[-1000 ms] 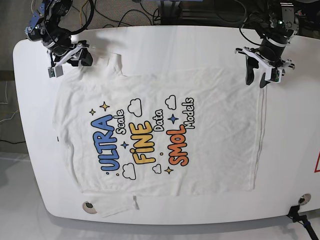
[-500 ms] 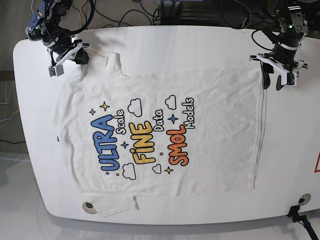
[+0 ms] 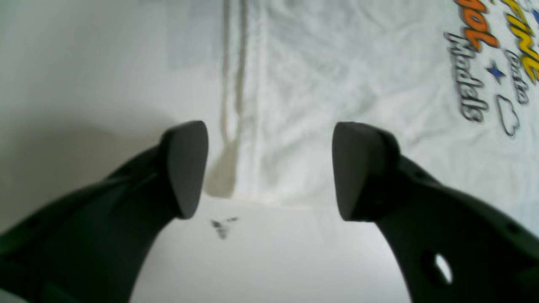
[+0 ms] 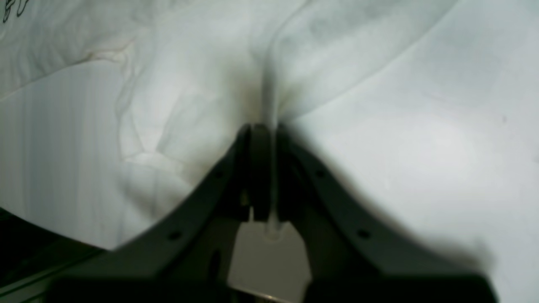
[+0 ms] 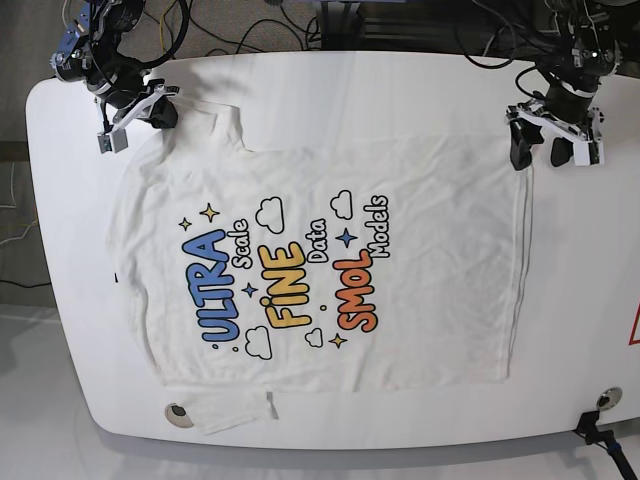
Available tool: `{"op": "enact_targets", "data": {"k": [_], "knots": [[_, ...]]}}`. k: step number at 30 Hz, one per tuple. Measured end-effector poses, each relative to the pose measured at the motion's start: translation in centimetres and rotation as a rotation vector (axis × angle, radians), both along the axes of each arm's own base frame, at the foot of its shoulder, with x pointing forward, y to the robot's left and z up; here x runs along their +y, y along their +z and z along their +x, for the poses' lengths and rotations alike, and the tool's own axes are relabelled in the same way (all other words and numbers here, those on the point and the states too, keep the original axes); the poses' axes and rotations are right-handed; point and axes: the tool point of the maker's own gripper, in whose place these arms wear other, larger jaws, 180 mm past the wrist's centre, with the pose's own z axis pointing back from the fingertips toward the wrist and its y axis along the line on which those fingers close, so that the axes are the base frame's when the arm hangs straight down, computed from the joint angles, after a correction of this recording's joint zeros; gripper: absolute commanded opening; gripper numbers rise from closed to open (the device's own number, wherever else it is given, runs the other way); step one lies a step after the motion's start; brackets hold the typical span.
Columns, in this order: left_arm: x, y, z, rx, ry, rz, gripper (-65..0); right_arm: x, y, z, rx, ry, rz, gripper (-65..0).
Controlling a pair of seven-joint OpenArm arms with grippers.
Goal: Fold the T-shirt properly
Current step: 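Close the left gripper on the shoulder seam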
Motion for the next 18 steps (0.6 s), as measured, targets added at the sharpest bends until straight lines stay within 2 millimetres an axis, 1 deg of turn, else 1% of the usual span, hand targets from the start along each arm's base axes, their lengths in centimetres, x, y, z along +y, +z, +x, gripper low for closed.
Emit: {"op": "enact_targets", "data": {"k": [4, 7, 9, 12, 14, 16, 17, 18], "knots": [[1.9, -1.4, -1.0, 0.043, 0.060, 0.001, -21.1, 0.0, 0.0, -0.1, 0.002, 0.002, -0.002, -65.0], [2.1, -2.3, -1.2, 0.061, 0.070, -0.012, -21.1, -0.1, 0.0, -0.1, 0.002, 0.002, -0.002, -65.0], [2.1, -2.5, -1.3, 0.066, 0.071, -0.013, -21.1, 0.0, 0.0, -0.1, 0.002, 0.003, -0.002, -65.0], [1.5, -2.9, -1.4, 0.070, 0.074, -0.031, -21.1, 0.0, 0.0, -0.1, 0.002, 0.004, -0.002, -65.0], [0.6, -3.4, -1.6, 0.075, 0.077, -0.060, -21.1, 0.0, 0.0, -0.1, 0.003, 0.004, -0.002, -65.0], [0.2, -4.1, -1.7, 0.087, 0.086, -0.080, -21.1, 0.0, 0.0, -0.1, 0.002, 0.004, -0.001, -65.0], [0.0, -4.6, -1.5, 0.098, 0.087, -0.088, -21.1, 0.0, 0.0, 0.0, 0.002, 0.004, -0.002, -65.0], [0.0, -4.6, -1.1, 0.084, 0.090, -0.097, -21.1, 0.0, 0.0, -0.1, 0.002, 0.004, -0.001, -65.0]]}}
